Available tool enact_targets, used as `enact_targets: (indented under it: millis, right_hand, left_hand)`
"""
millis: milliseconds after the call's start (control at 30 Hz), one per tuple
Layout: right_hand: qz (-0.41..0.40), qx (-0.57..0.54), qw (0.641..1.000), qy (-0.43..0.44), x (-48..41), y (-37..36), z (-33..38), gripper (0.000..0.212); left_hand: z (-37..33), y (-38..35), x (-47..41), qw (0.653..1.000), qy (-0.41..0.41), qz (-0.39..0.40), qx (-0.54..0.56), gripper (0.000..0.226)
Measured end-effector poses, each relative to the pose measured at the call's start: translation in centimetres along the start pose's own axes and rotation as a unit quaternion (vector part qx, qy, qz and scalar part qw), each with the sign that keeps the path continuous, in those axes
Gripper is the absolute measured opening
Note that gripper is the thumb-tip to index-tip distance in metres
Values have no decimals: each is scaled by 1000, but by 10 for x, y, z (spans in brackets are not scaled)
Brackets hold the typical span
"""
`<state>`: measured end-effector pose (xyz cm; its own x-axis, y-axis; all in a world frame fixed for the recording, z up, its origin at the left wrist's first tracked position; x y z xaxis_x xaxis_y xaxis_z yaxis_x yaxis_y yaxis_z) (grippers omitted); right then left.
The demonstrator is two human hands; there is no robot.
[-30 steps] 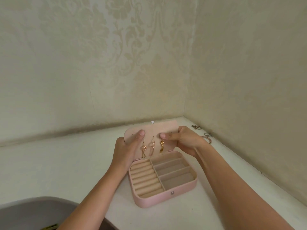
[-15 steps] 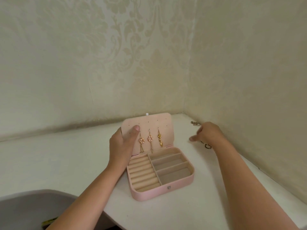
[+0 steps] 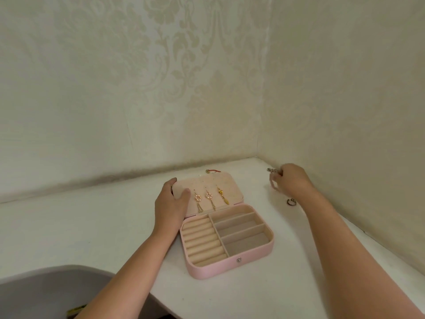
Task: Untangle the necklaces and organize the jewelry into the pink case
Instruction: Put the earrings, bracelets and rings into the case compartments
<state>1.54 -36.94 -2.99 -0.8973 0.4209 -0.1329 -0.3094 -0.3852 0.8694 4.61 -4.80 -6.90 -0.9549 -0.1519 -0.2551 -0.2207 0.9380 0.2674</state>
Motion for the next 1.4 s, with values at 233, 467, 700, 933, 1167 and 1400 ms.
enact_targets:
  millis: [233,467,700,933,1167,1400]
  right_hand:
    - [109,-360,915,147,39,13,65,13]
    - [245,-372,868,219,80,-17,114,10]
    - [266,-355,867,227,90,-35,125,8]
    - [269,-188,927,184,73,-44,90,10]
    - [122,-111,979,120,33,-20,51,13]
    - [17,80,995,55,-34,-36,-19,51]
  left_hand:
    - [0,-3,0,999,-10,19,-37,42]
    - [-1,-7,0,999,-15,34,-40,35]
    - [-2,-9,0,998,-15,40,-37,33]
    - [-5,-9,1,998,-23,48,-33,33]
    - [-28,-17,14,987,-109,121,5,25]
    - [-26,-23,16,984,-87,151,21,25]
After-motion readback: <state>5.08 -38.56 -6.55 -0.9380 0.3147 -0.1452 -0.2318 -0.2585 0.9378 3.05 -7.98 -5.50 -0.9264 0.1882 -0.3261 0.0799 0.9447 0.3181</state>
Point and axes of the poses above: each hand's wrist, its own x-axis away from the middle knuckle, its own y-axis out of the back of the hand, z = x × y, the point moved 10 cm from there along -x, towards the middle knuckle, and after that the axes turned 4 degrees about x, right-handed, at the moved point
